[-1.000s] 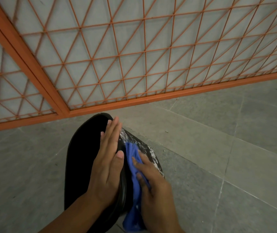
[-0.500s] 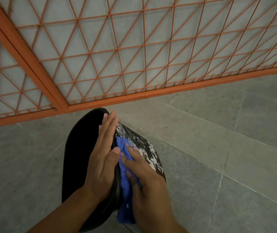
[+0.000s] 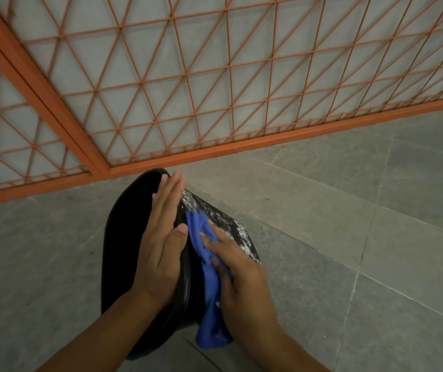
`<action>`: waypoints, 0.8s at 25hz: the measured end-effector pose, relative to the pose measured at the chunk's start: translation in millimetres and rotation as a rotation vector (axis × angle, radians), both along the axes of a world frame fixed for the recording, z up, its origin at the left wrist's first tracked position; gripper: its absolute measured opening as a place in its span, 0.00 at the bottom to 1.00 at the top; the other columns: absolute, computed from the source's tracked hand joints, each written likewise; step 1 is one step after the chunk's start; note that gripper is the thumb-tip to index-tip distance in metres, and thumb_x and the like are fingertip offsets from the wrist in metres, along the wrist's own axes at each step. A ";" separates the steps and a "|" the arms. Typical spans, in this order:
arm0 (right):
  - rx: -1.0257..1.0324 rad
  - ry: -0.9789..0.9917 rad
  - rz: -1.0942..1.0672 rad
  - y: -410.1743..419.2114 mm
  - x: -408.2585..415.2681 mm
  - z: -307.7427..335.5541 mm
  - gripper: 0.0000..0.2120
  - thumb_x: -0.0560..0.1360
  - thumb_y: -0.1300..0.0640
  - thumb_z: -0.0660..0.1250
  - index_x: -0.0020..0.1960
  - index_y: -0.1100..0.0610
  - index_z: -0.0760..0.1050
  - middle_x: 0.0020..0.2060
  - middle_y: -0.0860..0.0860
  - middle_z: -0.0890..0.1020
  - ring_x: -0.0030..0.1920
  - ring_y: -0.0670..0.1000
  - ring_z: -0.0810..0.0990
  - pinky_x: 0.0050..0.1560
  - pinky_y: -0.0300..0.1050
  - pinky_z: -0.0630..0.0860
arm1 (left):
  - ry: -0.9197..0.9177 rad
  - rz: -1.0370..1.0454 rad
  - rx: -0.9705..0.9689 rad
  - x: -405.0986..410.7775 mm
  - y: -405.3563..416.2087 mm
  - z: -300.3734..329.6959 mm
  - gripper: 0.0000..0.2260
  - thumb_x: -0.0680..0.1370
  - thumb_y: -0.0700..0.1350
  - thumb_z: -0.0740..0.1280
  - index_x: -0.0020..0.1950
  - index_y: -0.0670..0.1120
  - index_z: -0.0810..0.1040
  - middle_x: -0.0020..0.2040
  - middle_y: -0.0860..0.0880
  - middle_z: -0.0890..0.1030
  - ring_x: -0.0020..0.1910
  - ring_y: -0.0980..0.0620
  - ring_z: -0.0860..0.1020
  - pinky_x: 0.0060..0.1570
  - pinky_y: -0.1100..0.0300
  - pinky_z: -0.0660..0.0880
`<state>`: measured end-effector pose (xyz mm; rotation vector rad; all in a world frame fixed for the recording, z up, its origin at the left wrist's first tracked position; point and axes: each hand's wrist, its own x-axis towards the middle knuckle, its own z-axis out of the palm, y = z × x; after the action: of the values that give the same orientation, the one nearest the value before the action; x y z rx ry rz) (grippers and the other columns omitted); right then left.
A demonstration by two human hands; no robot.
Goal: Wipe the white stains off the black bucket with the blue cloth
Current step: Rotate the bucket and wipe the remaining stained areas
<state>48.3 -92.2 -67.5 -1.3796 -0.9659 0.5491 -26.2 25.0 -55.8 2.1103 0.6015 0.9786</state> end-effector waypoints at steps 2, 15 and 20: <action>0.024 0.169 -0.027 -9.3 -8.2 -0.5 0.17 0.73 0.59 0.64 0.60 0.47 0.74 0.67 0.43 0.71 0.65 0.33 0.65 0.57 0.24 0.67 | 0.033 -0.034 0.043 0.6 -5.1 4.6 0.27 0.77 0.46 0.51 0.75 0.38 0.61 0.78 0.48 0.59 0.79 0.53 0.52 0.77 0.53 0.47; 0.007 0.036 -0.027 -13.3 -20.7 -1.3 0.18 0.72 0.52 0.57 0.61 0.41 0.71 0.66 0.35 0.68 0.68 0.36 0.61 0.65 0.31 0.63 | 0.001 -0.022 -0.015 2.1 -7.6 1.3 0.26 0.77 0.46 0.51 0.75 0.41 0.61 0.78 0.54 0.59 0.78 0.55 0.52 0.76 0.50 0.48; -0.136 -0.003 -0.109 -2.6 8.8 -25.4 0.20 0.73 0.64 0.61 0.63 0.51 0.71 0.66 0.43 0.69 0.69 0.45 0.66 0.66 0.34 0.66 | 0.003 -0.016 0.000 1.2 -4.5 4.3 0.25 0.77 0.47 0.52 0.74 0.41 0.63 0.76 0.54 0.61 0.78 0.54 0.53 0.76 0.45 0.48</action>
<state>57.1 -94.8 -93.0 -1.5453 -0.8627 0.5379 -25.0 20.6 -51.6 2.1137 0.5849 0.9669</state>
